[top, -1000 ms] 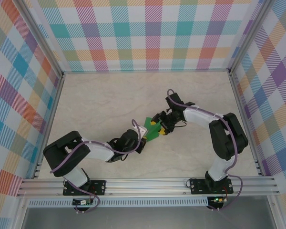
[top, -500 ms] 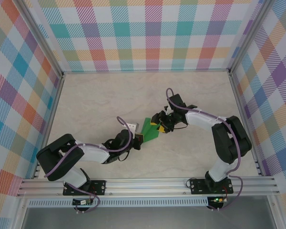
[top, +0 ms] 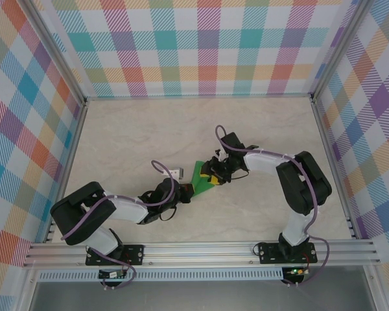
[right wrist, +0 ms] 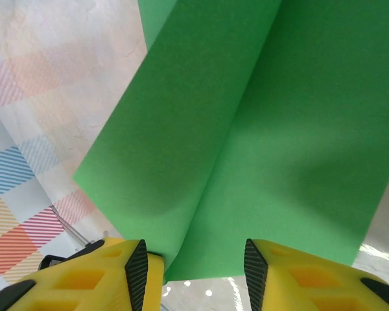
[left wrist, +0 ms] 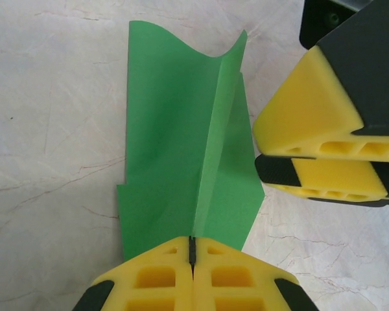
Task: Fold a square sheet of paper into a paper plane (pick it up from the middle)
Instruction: Fourth fold the wing at the center of the table.
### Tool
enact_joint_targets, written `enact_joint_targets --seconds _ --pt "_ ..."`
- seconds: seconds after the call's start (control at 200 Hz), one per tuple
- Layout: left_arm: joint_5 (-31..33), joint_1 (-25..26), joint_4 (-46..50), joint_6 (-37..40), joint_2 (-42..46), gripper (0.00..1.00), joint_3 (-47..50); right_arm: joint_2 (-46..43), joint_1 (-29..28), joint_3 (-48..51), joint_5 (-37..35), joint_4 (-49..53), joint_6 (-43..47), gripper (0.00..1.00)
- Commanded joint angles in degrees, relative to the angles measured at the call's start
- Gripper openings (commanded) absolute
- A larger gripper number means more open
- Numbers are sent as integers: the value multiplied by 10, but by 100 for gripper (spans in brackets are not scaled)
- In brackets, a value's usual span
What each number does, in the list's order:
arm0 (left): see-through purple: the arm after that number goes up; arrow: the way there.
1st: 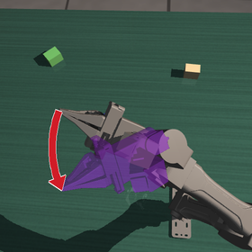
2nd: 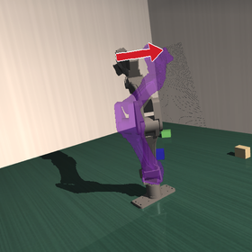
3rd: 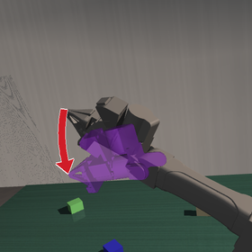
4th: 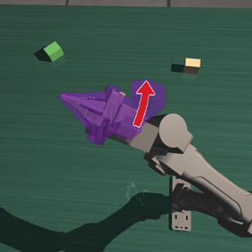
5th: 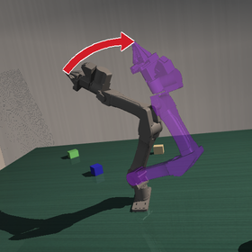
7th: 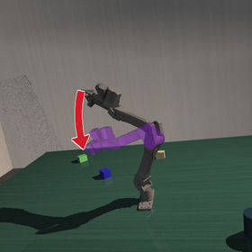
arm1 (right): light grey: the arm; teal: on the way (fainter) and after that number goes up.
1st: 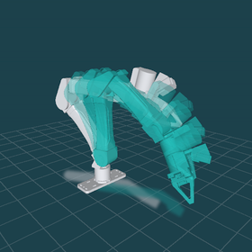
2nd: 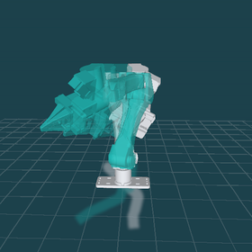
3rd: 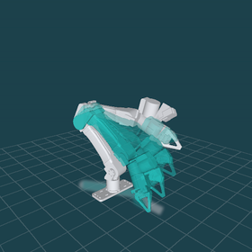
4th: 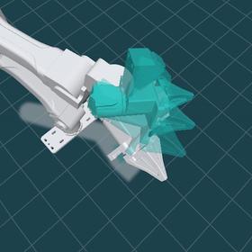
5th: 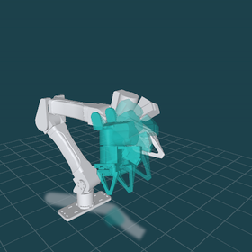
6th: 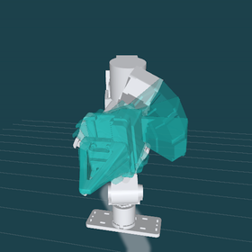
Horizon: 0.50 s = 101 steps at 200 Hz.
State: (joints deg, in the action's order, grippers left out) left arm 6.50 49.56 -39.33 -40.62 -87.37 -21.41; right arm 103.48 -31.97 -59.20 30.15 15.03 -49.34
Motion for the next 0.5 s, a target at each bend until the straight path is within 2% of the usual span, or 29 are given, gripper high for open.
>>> enact_joint_targets --seconds 0.0,0.5 --pt "4 -5 -6 -28 1 0 8 13 -7 -24 14 -4 22 45" --pt "-14 -9 -8 -83 -23 0 3 59 -12 -41 17 -5 31 45"
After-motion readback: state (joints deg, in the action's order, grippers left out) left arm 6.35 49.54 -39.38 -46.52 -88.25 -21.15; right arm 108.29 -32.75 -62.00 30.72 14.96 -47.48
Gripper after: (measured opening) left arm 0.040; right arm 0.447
